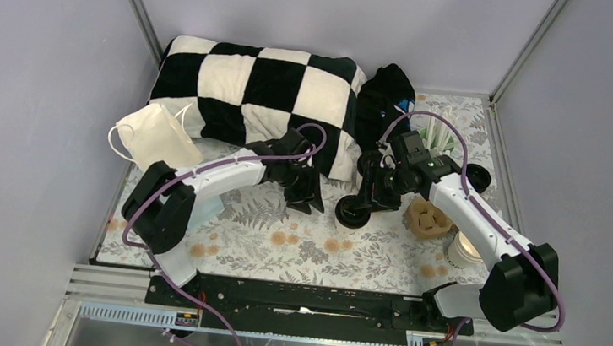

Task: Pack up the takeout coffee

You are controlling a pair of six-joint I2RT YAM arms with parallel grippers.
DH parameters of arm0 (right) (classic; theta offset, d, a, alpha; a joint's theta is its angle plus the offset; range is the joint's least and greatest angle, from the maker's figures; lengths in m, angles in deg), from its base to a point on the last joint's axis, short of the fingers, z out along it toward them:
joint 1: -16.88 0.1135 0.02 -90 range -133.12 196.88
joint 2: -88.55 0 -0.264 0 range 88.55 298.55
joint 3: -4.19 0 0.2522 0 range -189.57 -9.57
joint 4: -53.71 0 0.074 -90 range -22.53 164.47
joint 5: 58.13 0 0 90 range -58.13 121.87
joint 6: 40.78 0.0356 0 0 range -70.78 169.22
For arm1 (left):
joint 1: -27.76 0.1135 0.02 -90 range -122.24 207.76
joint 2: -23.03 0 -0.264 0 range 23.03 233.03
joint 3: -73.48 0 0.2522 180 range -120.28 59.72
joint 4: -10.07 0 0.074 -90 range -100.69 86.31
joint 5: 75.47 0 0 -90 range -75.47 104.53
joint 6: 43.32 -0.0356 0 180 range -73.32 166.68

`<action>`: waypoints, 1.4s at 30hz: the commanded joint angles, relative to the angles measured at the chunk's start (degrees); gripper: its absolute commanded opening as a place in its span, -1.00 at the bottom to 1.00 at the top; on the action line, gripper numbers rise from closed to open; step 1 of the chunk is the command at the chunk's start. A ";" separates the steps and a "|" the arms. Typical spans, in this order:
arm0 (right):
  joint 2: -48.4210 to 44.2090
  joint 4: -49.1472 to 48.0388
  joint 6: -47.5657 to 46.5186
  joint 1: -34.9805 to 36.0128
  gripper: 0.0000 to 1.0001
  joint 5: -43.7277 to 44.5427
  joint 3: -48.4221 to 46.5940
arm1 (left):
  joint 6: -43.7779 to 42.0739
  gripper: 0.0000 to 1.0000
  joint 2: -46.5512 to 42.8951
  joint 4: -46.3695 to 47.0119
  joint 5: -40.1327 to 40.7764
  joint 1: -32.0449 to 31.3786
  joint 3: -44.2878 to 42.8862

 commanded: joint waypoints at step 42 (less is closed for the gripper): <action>-4.59 -3.38 5.55 -1.87 0.33 -7.07 3.15 | 8.45 0.50 -6.89 18.04 -10.69 0.68 4.88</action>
